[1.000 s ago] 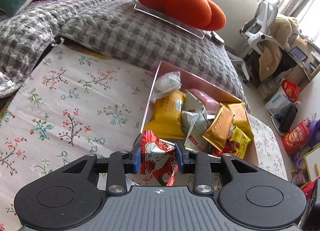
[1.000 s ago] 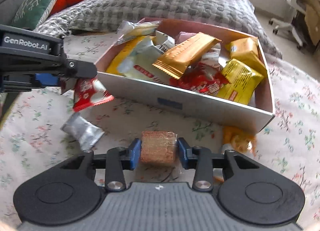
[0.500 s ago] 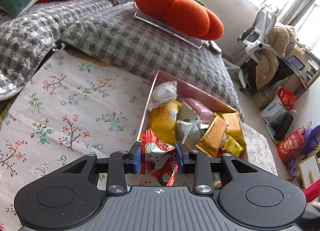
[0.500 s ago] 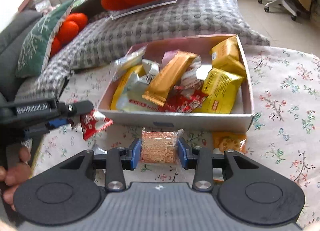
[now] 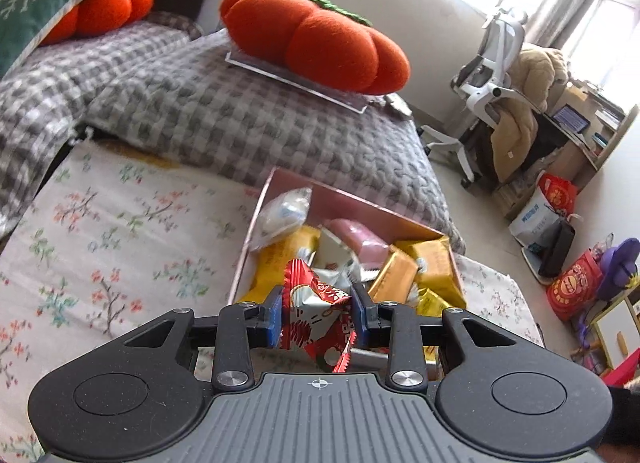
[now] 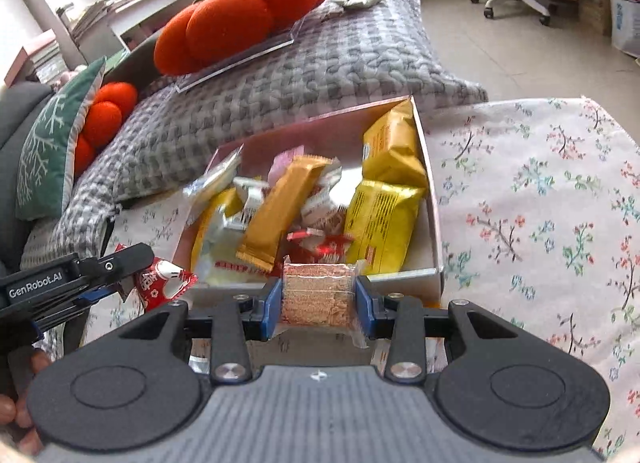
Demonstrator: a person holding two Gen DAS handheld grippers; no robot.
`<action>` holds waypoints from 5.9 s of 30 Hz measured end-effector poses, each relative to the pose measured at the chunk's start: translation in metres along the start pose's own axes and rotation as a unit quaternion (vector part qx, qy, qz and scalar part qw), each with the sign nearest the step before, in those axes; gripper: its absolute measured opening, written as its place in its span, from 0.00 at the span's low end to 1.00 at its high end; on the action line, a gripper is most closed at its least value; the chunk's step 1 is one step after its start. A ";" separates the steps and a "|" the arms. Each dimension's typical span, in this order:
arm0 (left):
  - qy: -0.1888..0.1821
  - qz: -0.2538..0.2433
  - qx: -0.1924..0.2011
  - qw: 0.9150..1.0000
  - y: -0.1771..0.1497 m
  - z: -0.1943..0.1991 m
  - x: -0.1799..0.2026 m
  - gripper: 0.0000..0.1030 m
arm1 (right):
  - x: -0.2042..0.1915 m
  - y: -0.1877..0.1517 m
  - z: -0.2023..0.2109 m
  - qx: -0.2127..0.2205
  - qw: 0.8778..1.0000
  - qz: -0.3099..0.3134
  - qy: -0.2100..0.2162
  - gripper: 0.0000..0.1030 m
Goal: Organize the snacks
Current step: 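Drop the candy pack and wafer cube into the box and open both grippers, then move both grippers back over the silver pack and lotus-biscuit pack, then grasp the silver foil pack with the left gripper while the right grasps the lotus-biscuit pack, then carry both packs into the pink box and open both grippers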
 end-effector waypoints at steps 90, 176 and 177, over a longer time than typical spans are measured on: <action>0.151 -0.086 -0.169 0.970 -0.087 -0.020 -0.036 0.78 | 0.027 -0.039 -0.031 -0.062 0.990 0.059 -0.112 0.83; 0.079 -0.083 -0.066 0.991 -0.043 0.018 0.003 0.36 | -0.009 -0.023 0.010 -0.006 0.999 0.037 0.007 0.35; 0.077 -0.083 -0.064 0.992 -0.042 0.018 0.006 0.36 | -0.010 -0.022 0.013 -0.001 0.999 0.040 0.008 0.35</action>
Point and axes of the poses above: each gripper's, at about its wrist camera, not at the fingertips, and z roughly against the way its jaws point, x to its right, y to its top, the point moved 6 cm from there along -z, roughly the way its jaws point, and after that the axes turned 13 degrees about -y, right-handed, at the moved point
